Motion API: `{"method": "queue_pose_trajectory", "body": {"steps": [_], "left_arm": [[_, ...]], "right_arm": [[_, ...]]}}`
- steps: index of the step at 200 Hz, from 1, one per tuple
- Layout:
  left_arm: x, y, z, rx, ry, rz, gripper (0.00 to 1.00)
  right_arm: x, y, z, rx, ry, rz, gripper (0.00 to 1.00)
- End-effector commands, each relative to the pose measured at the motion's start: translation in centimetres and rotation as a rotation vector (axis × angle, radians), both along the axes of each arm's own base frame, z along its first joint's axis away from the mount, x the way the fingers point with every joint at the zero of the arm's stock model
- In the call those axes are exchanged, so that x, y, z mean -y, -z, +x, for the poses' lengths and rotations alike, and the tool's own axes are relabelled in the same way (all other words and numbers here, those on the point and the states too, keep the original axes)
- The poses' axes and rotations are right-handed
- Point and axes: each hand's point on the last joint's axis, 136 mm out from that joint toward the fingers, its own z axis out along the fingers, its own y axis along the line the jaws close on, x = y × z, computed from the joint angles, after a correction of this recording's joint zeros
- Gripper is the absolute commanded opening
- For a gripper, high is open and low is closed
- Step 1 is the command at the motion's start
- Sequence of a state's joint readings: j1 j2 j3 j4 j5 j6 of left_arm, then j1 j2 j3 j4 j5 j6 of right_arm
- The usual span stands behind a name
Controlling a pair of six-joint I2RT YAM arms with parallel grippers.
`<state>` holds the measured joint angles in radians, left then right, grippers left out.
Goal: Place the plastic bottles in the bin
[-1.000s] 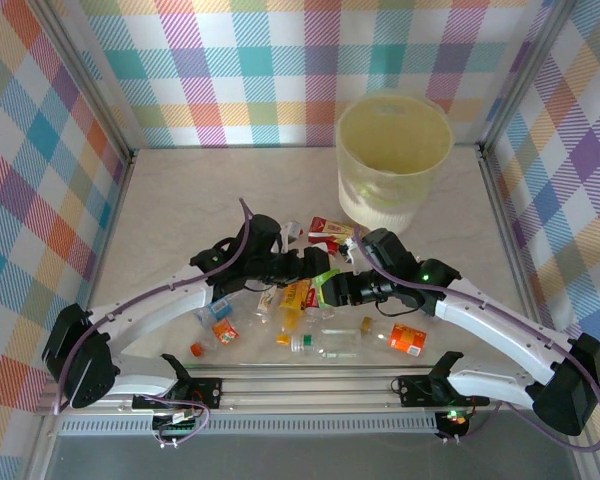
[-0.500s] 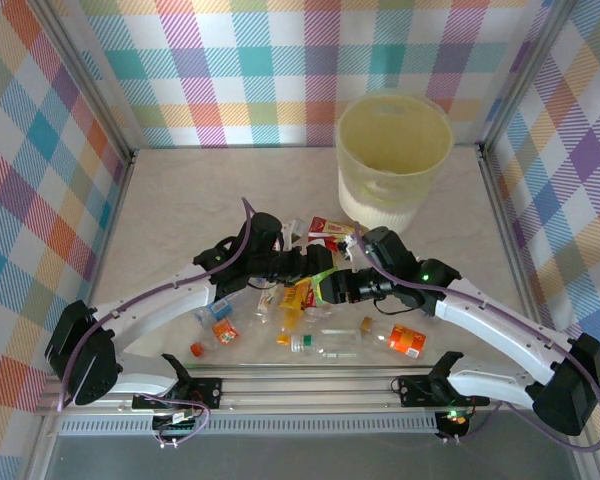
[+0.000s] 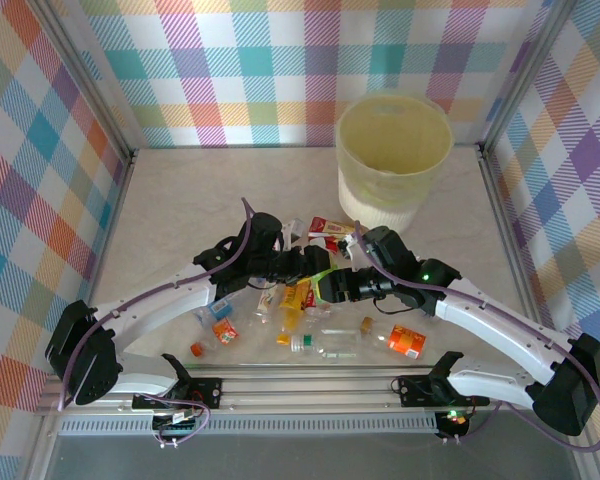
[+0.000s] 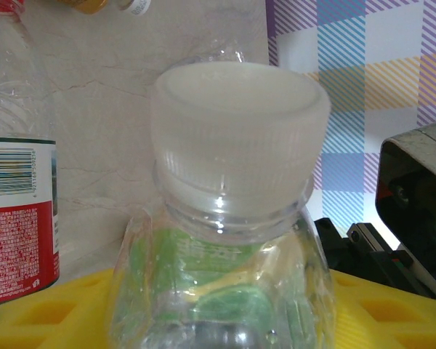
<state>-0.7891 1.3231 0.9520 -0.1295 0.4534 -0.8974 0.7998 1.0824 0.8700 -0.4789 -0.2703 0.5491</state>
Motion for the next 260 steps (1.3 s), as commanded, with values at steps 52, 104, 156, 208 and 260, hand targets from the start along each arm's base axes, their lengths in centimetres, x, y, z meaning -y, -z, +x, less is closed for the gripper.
{"method": "queue_pose_trajectory", "body": {"steps": [52,104,156,208,260], "left_arm": [[-0.3,-2.2,0.3,0.025,0.003,-0.074,0.63],[-0.6,-2.2,0.4,0.025,-0.003,-0.073,0.58],[-0.8,-2.6,0.7,0.032,-0.011,-0.079,0.56],[-1.8,-4.6,1.3,0.063,-0.012,-0.157,0.53],[-3.3,-6.8,1.3,0.147,0.042,-0.223,0.53]], "right_arm": [[-0.6,-1.5,0.0,0.024,-0.016,0.038,0.5],[-0.6,-1.6,0.1,0.031,-0.01,0.036,0.5],[-0.9,-1.9,0.1,0.03,-0.022,0.044,0.64],[-1.4,-3.5,-0.8,0.019,-0.057,0.131,0.88],[-1.6,-6.8,-1.4,-0.04,-0.094,0.296,0.92]]}}
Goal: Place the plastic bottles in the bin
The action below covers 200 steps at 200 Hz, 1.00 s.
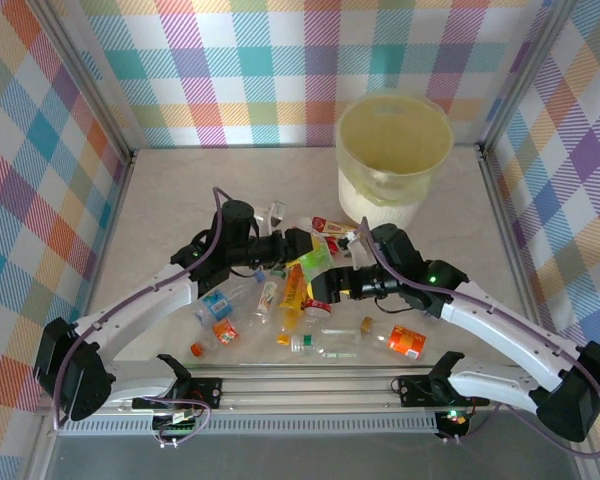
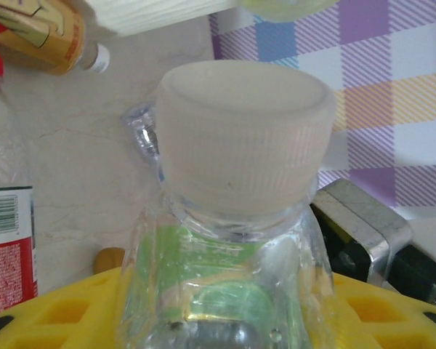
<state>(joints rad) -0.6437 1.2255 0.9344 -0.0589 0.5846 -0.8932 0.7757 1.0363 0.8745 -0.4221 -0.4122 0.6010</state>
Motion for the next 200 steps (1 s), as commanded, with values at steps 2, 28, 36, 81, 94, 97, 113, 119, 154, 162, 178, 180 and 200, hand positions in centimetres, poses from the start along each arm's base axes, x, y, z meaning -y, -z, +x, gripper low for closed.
{"method": "queue_pose_trajectory", "body": {"steps": [2,28,36,81,94,97,113,119,154,162,178,180,200], "left_arm": [[-0.3,-2.2,-0.9,0.083,0.072,-0.076,0.53],[-0.4,-3.3,-1.4,0.138,0.119,-0.117,0.53],[-0.4,-3.5,-1.6,0.148,0.129,-0.129,0.53],[-0.8,-3.4,-1.3,0.16,0.118,-0.097,0.53],[-1.2,-3.6,-0.9,0.172,0.104,-0.071,0.53],[-1.2,-3.8,-0.8,0.18,0.104,-0.067,0.53],[-1.3,-4.8,-0.2,0.214,0.101,-0.05,0.53],[-1.2,-5.0,0.1,0.224,0.099,-0.038,0.53],[-0.1,-7.4,3.2,0.297,0.088,0.003,0.53],[0.3,-8.0,4.0,0.314,0.083,0.006,0.53],[1.0,-9.3,6.1,0.361,0.055,0.017,0.53],[1.0,-9.8,6.3,0.371,0.049,0.015,0.53],[1.9,-11.8,9.1,0.425,-0.006,0.013,0.53]], "right_arm": [[-0.6,-3.7,-0.3,-0.013,-0.039,0.152,0.92],[-0.3,-5.4,0.1,-0.054,-0.051,0.252,0.92],[-0.2,-5.8,0.3,-0.059,-0.053,0.272,0.92],[0.2,-5.6,0.7,-0.058,-0.036,0.258,0.92],[1.0,-5.0,1.0,-0.035,0.008,0.195,0.91],[1.3,-4.8,1.1,-0.027,0.022,0.175,0.91],[2.4,-4.6,1.3,0.005,0.059,0.132,0.92],[2.8,-4.7,1.2,0.014,0.068,0.127,0.92],[4.8,-5.1,0.9,0.078,0.115,0.061,0.94],[5.3,-5.2,0.8,0.097,0.128,0.044,0.94],[6.4,-5.4,1.0,0.139,0.168,-0.001,0.95],[6.5,-5.4,1.0,0.145,0.172,-0.005,0.95],[7.4,-5.8,1.0,0.18,0.195,-0.028,1.0]]}}
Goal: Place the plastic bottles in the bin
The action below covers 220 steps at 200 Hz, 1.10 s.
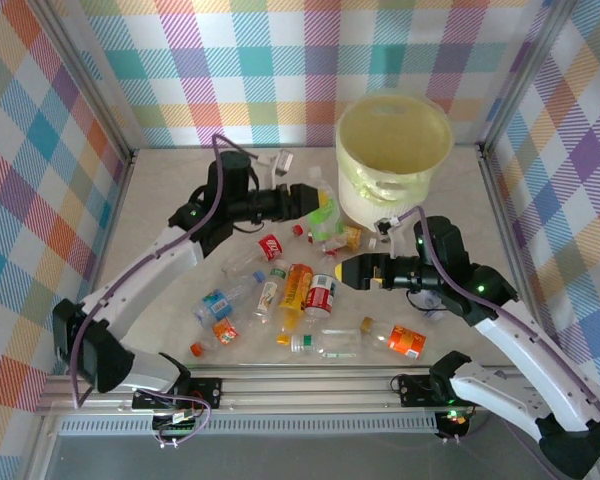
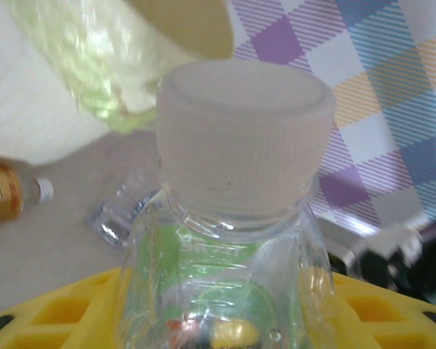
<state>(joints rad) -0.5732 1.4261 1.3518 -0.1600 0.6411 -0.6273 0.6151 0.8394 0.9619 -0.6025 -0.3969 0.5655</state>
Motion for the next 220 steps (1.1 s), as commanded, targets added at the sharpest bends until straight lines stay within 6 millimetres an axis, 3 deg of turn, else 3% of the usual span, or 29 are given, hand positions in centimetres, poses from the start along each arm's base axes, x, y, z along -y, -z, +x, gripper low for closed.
{"method": "queue_pose_trajectory", "body": {"steps": [1,23,85,129,146,176,194,220], "left_arm": [[0.3,-2.6,3.3,0.103,-0.072,0.002,0.53],[1.7,-4.9,6.1,0.142,-0.107,-0.061,0.53],[4.0,-8.8,13.4,0.222,-0.236,-0.129,0.53],[6.3,-10.0,17.2,0.232,-0.253,-0.187,0.53],[7.2,-9.2,18.5,0.224,-0.261,-0.178,0.53],[8.2,-6.0,20.1,0.197,-0.259,-0.103,0.54],[8.6,-4.1,20.4,0.192,-0.259,-0.051,0.54],[8.9,-2.9,20.2,0.209,-0.246,0.003,0.57]], "right_arm": [[1.8,-0.1,0.1,0.059,0.045,-0.081,1.0],[2.0,-0.1,-0.3,0.074,0.037,-0.088,1.0],[2.6,0.0,-0.9,0.106,0.04,-0.085,1.0],[2.7,0.2,-1.1,0.102,0.03,-0.093,1.0],[2.9,0.1,-1.2,0.104,0.033,-0.097,1.0],[3.5,0.0,-1.5,0.112,0.049,-0.105,1.0],[3.7,-0.1,-1.7,0.119,0.055,-0.108,1.0],[3.8,0.0,-1.7,0.114,0.061,-0.114,1.0]]}}
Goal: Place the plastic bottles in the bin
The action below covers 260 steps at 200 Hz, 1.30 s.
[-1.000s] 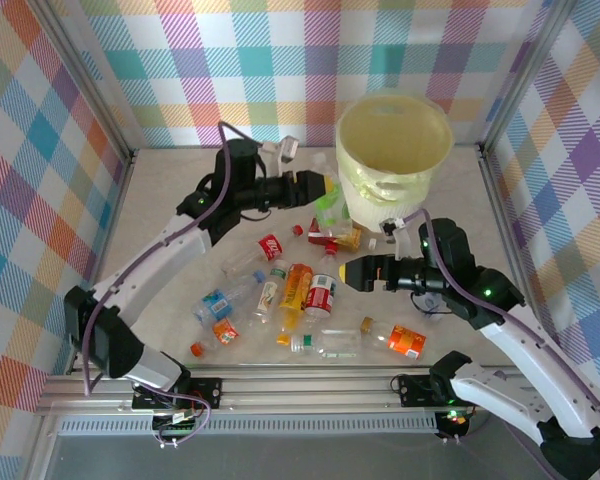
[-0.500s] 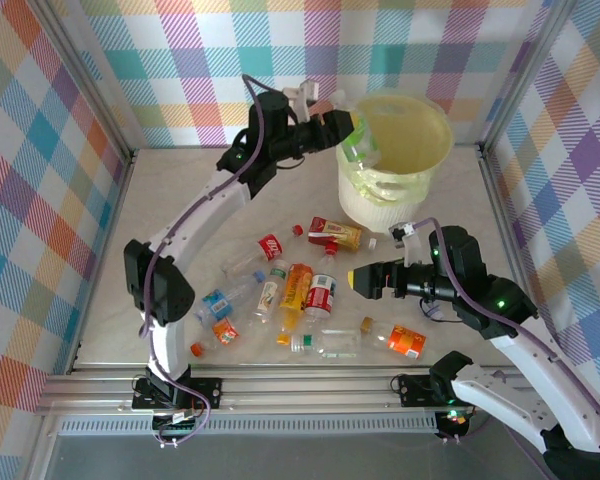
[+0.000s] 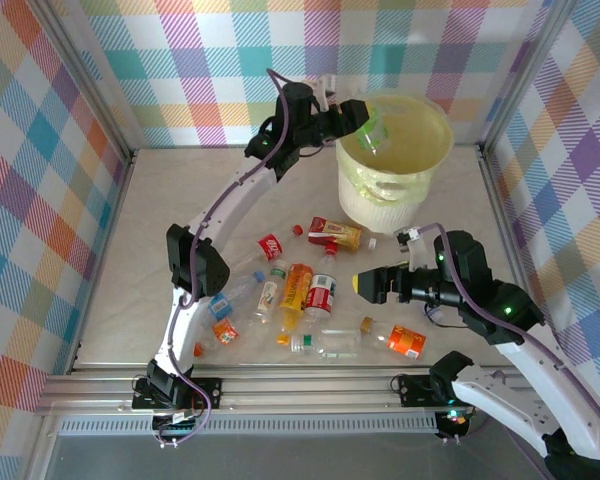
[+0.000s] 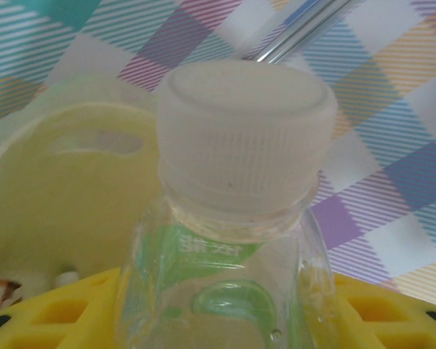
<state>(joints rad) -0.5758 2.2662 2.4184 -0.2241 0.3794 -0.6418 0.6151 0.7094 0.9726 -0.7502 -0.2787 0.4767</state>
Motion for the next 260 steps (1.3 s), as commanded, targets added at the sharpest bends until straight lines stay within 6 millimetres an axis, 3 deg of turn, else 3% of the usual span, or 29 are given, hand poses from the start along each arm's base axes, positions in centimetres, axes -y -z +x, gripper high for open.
{"method": "queue_pose_trajectory", "body": {"steps": [1,9,56,115,143,185,200,213,244,260], "left_arm": [[0.1,-0.3,-0.4,0.047,0.005,0.051,0.57],[0.1,0.5,-0.7,0.019,0.013,0.075,0.58],[-0.1,0.3,-1.9,0.048,0.035,0.133,0.68],[-0.8,-2.0,-2.9,0.096,0.04,0.138,0.76],[-1.1,-3.9,-4.4,0.136,0.074,0.134,0.78],[-2.7,-7.1,-8.5,0.242,0.157,0.184,0.89],[-3.5,-8.0,-10.3,0.278,0.182,0.198,1.0],[-4.3,-8.6,-11.9,0.3,0.2,0.207,1.0],[-6.1,-8.1,-16.3,0.313,0.268,0.242,1.0],[-7.0,-6.5,-18.8,0.308,0.319,0.275,1.0]], "right_arm": [[0.5,0.2,-0.1,0.014,0.005,-0.025,1.0],[0.5,0.3,-0.1,0.012,0.007,-0.027,1.0],[0.5,0.3,0.0,0.009,0.01,-0.03,1.0],[0.7,0.2,-0.1,0.011,0.017,-0.03,1.0],[1.2,0.3,0.0,0.008,0.04,-0.05,1.0],[2.6,2.8,0.5,-0.058,0.104,-0.164,0.99],[2.9,3.9,0.5,-0.09,0.121,-0.198,0.99],[3.5,4.9,0.7,-0.129,0.155,-0.234,0.98],[4.5,7.3,1.4,-0.201,0.227,-0.32,0.98],[5.4,8.5,2.0,-0.224,0.277,-0.391,0.97]]}}
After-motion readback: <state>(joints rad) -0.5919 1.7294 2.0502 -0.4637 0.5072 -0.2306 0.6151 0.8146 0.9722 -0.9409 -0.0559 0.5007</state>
